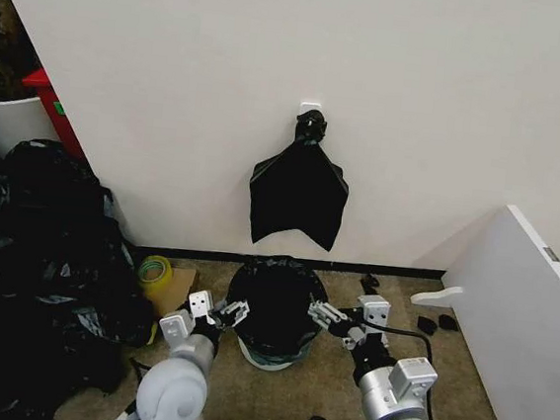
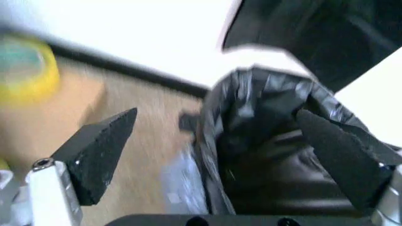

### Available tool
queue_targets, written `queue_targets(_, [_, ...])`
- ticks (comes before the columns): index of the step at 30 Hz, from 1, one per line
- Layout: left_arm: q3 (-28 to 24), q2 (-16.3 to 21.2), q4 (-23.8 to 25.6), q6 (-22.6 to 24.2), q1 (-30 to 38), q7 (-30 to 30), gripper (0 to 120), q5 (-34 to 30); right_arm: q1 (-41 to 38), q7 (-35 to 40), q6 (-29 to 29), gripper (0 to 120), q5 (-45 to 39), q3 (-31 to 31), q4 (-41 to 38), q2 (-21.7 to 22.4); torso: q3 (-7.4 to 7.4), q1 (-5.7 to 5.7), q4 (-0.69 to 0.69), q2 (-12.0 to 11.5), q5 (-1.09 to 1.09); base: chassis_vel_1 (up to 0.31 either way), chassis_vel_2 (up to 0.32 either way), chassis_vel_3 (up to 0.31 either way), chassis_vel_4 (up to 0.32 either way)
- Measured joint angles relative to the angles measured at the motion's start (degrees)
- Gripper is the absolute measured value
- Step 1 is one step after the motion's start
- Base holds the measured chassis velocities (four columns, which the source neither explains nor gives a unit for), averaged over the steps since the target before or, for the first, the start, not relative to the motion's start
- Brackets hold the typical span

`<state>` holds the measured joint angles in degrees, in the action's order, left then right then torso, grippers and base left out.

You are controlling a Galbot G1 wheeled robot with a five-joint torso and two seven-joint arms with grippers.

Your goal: Place the garbage bag over the trash bin.

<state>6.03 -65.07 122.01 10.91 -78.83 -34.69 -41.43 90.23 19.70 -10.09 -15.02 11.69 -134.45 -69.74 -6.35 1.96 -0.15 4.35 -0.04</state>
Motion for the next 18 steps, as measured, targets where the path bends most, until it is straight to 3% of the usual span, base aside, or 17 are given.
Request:
queue_targets(2, [0.93,0.99,0.27,-5.98,-3.47,4.9,100,9.74,1.73,0.0,4.88,100,3.0,2.4,2.05,-1.78,0.0,0.0,0.02,0.0,0.0,0.0,0.0,0.0,0.0])
queue_targets(4, [1.15,1.09,0.25,-7.95,-4.44,6.1,100,12.15,2.4,-0.07,7.17,100,4.14,3.42,2.88,-2.5,0.0,0.0,0.01,0.0,0.0,0.0,0.0,0.0,0.0])
queue_targets(7, [3.32,0.62,0.61,-16.62,-9.71,10.78,100,21.8,5.38,-1.92,15.56,100,5.85,6.59,5.44,-5.23,0.0,0.0,0.0,0.0,-0.01,0.0,0.0,0.0,0.0])
queue_targets(8, [3.32,0.62,0.61,-16.62,-9.71,10.78,100,21.8,5.38,-1.92,15.56,100,5.85,6.59,5.44,-5.23,0.0,0.0,0.0,0.0,-0.01,0.0,0.0,0.0,0.0])
queue_targets(11, [7.36,-1.29,1.48,-26.43,-15.13,13.76,100,30.58,8.9,-4.29,24.08,100,10.4,8.89,7.97,-8.15,0.01,0.0,0.01,0.0,-0.01,0.0,0.0,0.0,0.0])
queue_targets(18, [13.29,-3.3,4.06,-33.3,-21.89,16.52,100,35.7,14.41,-7.01,32.11,100,15.93,12.58,8.44,-11.29,0.01,0.0,0.0,0.0,-0.01,0.0,0.0,0.0,0.0])
